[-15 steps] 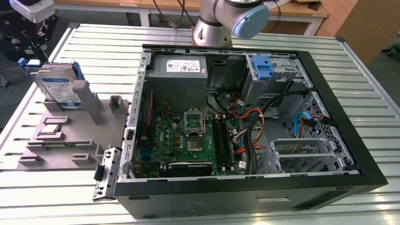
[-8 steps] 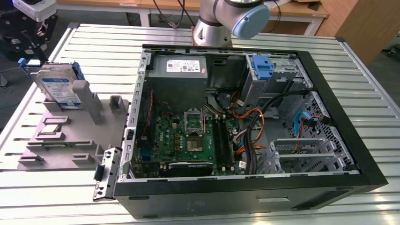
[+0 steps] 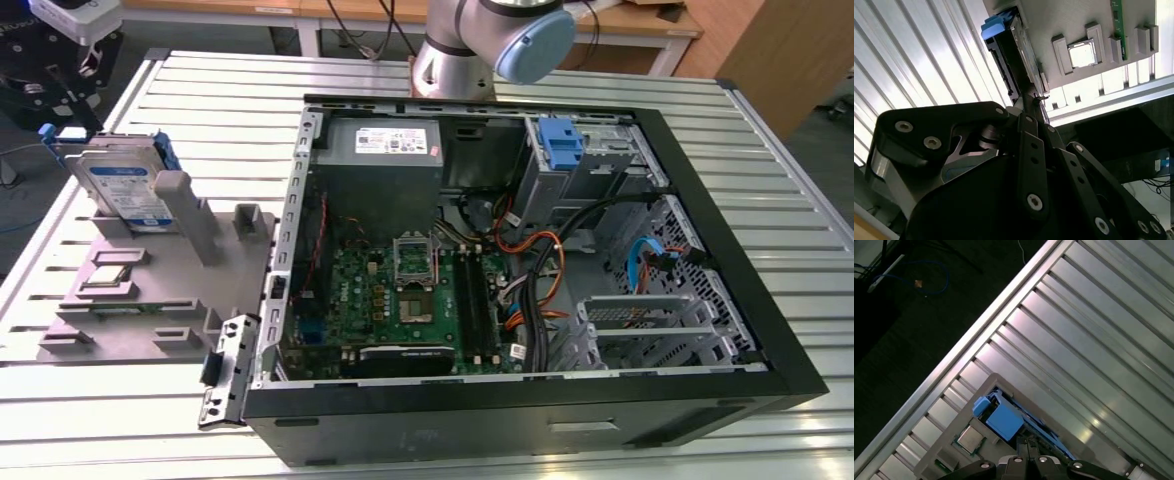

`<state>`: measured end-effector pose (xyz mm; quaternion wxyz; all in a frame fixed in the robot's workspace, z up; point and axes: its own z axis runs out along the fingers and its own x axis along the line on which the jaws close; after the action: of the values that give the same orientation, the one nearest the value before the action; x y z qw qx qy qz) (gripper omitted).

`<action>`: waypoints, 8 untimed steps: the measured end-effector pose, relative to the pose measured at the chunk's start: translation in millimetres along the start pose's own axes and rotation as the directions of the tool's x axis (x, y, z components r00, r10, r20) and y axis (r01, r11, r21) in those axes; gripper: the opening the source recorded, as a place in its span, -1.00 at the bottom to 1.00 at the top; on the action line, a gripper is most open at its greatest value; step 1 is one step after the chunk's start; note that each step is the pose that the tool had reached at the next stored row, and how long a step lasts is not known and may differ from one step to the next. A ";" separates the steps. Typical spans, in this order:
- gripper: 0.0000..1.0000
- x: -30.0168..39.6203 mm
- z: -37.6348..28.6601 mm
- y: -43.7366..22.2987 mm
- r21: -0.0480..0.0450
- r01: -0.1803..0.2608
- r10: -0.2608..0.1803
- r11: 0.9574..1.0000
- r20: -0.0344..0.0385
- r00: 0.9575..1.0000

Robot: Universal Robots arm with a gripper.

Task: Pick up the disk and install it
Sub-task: 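Pick up the disk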

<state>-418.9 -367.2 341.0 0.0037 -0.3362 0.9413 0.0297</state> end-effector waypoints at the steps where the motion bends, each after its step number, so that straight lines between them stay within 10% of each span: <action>1: -0.80 0.0 0.0 0.0 0.000 0.001 -0.001 1.000 0.000 1.000; 8: -0.80 0.0 0.7 0.0 -0.003 0.104 -0.104 0.995 -0.005 0.995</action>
<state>-418.9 -367.2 340.3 0.0022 -0.3847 0.9226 0.0298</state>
